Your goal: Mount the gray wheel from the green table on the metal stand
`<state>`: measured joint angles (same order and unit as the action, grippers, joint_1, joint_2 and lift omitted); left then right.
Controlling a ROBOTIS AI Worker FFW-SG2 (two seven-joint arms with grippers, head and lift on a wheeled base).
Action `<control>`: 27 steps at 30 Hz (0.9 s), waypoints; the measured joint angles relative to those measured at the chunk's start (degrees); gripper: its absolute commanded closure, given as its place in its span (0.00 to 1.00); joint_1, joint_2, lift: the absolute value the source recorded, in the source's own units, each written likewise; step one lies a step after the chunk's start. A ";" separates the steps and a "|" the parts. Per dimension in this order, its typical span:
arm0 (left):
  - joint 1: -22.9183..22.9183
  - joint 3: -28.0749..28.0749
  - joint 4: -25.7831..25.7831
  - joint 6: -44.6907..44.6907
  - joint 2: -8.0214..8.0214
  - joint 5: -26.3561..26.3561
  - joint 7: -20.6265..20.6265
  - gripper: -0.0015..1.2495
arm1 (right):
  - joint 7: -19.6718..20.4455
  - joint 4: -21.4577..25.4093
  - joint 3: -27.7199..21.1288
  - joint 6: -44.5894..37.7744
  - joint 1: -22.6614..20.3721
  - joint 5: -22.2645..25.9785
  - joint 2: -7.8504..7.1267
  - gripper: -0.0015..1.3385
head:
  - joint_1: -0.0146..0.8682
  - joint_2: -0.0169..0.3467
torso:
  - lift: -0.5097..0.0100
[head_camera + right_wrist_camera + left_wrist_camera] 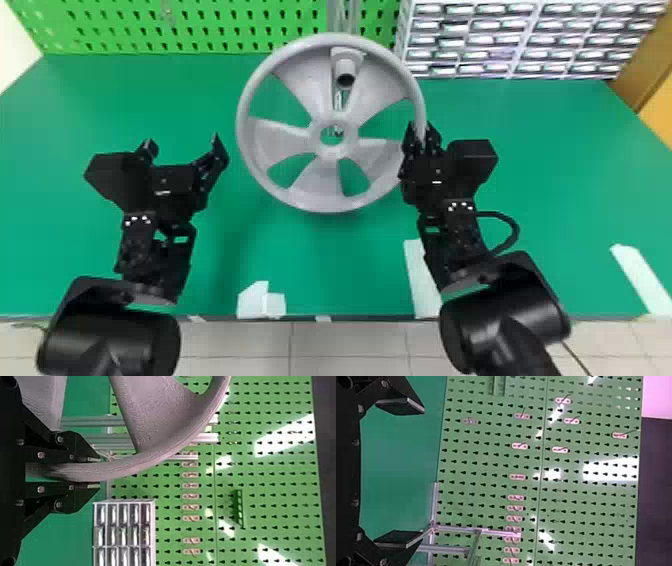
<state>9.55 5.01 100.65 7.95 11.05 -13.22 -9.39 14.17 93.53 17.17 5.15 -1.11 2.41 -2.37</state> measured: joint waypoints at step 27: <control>2.49 6.60 -0.19 2.41 0.10 -8.14 1.24 0.14 | 4.58 -4.08 0.85 4.43 2.77 3.78 0.88 0.86 | 1.00 0.19 | 0.80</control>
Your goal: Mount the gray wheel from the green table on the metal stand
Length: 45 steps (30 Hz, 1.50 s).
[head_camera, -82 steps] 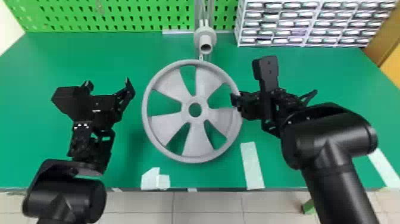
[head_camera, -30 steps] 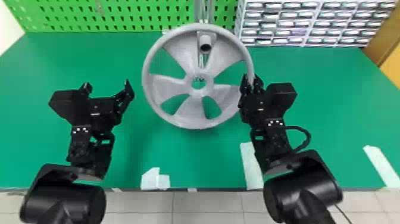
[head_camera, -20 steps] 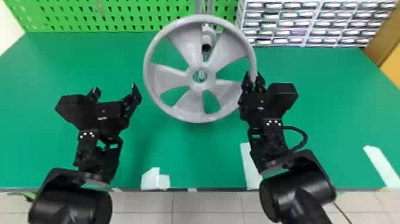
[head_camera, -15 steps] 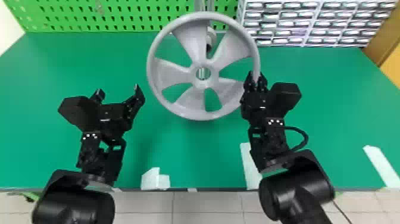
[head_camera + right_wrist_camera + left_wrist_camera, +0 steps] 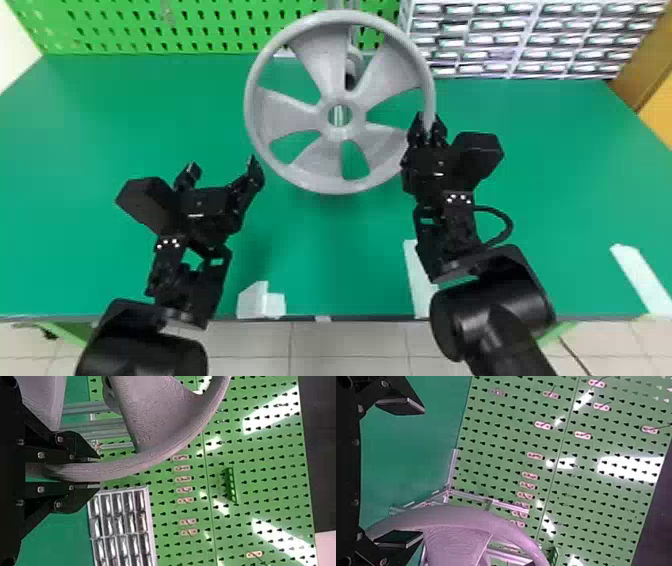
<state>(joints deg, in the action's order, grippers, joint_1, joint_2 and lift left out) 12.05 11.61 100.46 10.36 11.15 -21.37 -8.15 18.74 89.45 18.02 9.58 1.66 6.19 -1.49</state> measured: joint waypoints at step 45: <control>-11.82 9.77 -18.33 9.80 0.28 -17.78 7.76 0.15 | 1.12 -0.95 2.87 2.97 1.11 -0.57 -0.86 0.86 | 1.00 0.19 | 0.80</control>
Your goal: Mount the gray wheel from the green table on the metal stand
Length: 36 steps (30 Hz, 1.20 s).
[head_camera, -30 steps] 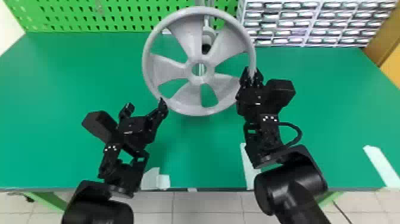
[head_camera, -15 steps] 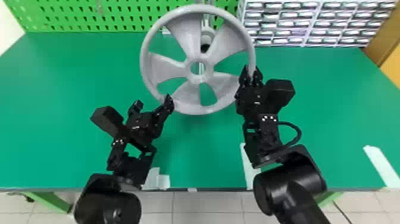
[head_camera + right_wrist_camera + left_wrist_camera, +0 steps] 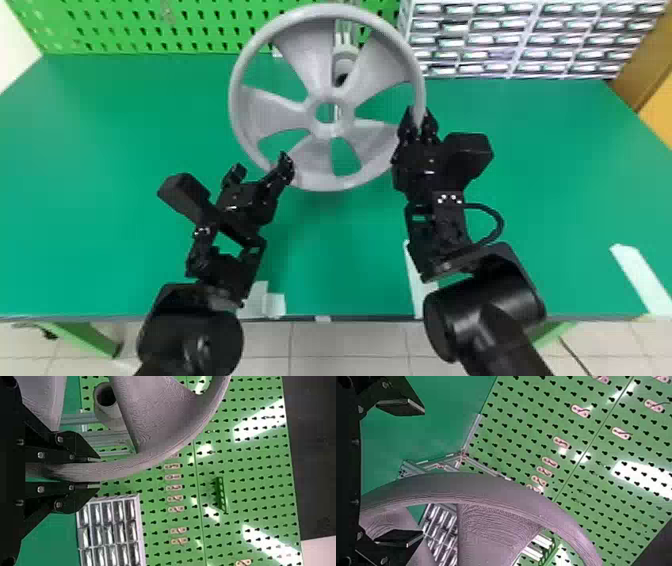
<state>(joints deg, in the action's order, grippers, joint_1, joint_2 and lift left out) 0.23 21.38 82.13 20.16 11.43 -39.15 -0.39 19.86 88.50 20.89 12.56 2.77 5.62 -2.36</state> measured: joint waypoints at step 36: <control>-6.72 3.12 -8.24 4.75 -0.01 -7.93 3.22 0.29 | -0.07 0.00 0.91 1.12 0.13 0.67 -0.30 0.86 | 1.00 0.19 | 0.80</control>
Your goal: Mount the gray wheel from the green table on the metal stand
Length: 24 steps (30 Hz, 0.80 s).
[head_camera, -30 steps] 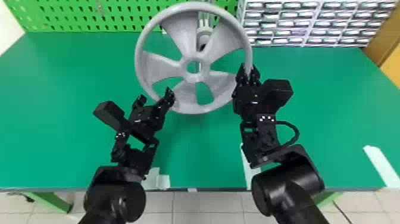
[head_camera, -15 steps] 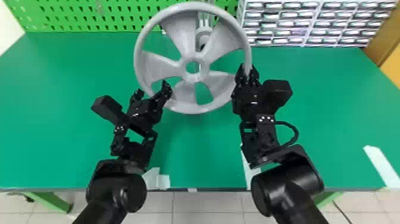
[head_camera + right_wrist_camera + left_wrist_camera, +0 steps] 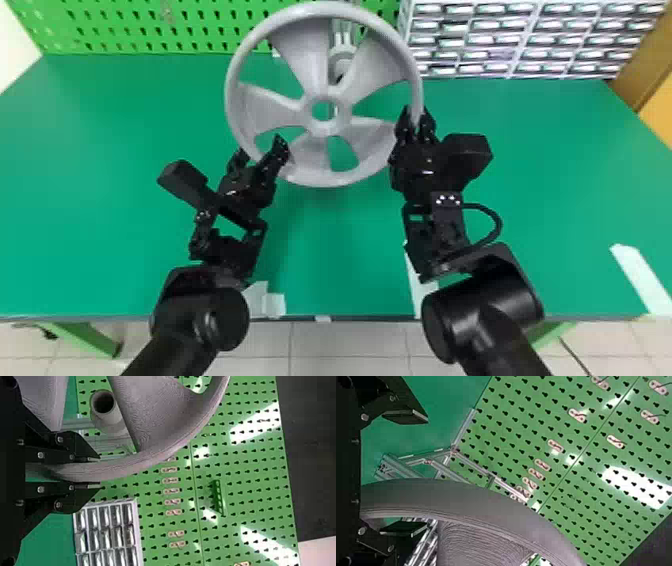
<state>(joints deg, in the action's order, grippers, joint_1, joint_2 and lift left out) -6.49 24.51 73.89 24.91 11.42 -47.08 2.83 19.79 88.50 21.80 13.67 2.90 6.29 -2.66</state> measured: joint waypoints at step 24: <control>0.04 0.00 0.20 -1.53 0.00 -0.42 1.07 0.54 | -0.02 -0.17 -0.09 0.60 0.03 0.04 -0.11 0.86 | 1.00 0.19 | 0.80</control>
<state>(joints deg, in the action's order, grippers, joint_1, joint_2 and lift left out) -6.45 24.51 74.09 23.38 11.42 -47.50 3.89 19.77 88.33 21.71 14.27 2.92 6.33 -2.77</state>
